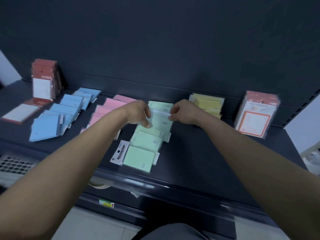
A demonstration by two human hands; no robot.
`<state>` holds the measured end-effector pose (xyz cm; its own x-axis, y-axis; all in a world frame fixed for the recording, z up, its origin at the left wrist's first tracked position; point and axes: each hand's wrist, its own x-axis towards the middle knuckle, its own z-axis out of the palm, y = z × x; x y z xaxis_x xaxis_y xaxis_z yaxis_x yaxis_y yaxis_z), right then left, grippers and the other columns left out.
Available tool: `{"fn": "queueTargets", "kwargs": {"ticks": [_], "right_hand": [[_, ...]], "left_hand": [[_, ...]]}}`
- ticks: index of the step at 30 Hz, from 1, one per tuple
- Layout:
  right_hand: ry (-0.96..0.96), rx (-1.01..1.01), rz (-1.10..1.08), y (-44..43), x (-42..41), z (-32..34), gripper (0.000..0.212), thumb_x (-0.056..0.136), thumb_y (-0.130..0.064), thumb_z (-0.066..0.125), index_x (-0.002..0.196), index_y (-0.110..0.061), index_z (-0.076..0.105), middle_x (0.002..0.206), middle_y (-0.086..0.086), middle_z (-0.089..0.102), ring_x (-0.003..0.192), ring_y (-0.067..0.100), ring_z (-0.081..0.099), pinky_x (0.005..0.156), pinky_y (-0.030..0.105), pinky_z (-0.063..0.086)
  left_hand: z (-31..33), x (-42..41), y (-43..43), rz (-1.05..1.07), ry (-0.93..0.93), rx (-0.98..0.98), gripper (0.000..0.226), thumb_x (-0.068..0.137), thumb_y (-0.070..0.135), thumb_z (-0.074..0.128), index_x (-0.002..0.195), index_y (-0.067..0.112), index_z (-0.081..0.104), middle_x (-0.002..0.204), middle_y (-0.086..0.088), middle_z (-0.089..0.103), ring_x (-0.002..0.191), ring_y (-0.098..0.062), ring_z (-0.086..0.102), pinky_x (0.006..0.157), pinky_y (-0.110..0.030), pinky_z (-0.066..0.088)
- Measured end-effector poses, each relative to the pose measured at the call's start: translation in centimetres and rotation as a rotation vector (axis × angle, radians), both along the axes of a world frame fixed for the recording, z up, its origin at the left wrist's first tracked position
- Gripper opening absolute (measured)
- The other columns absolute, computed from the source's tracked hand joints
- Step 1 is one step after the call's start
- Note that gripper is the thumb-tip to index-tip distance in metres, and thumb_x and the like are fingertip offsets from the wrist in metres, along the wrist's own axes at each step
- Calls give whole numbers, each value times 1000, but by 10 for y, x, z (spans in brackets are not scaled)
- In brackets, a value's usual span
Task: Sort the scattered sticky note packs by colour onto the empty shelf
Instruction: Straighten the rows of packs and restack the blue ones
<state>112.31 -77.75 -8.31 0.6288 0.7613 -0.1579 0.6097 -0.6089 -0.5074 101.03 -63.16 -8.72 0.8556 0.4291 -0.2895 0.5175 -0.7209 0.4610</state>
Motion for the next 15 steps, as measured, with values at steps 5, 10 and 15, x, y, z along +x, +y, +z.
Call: {"fn": "queueTargets", "kwargs": {"ticks": [5,10,15], "right_hand": [[-5,-152,32,15,-11,-5,48,87,-25,66,125,2,56,129,17,57,107,29,60,95,38,48],[-10,-207,23,17,-17,-8,49,86,-20,68,128,0,52,129,16,54,108,30,60,92,39,51],[-26,-226,-17,21,-21,-12,44,85,-18,69,123,3,58,127,18,57,112,29,58,95,38,49]], "left_hand": [[-6,-26,7,-58,165,-22,63,70,16,81,124,16,49,120,-7,53,101,-24,52,94,-34,44],[-3,-37,6,-156,290,-31,93,68,21,83,142,28,27,140,-4,30,127,-30,39,100,-47,43],[-10,-39,3,-217,321,-2,103,63,20,86,141,29,20,135,-3,29,120,-32,42,92,-54,47]]}}
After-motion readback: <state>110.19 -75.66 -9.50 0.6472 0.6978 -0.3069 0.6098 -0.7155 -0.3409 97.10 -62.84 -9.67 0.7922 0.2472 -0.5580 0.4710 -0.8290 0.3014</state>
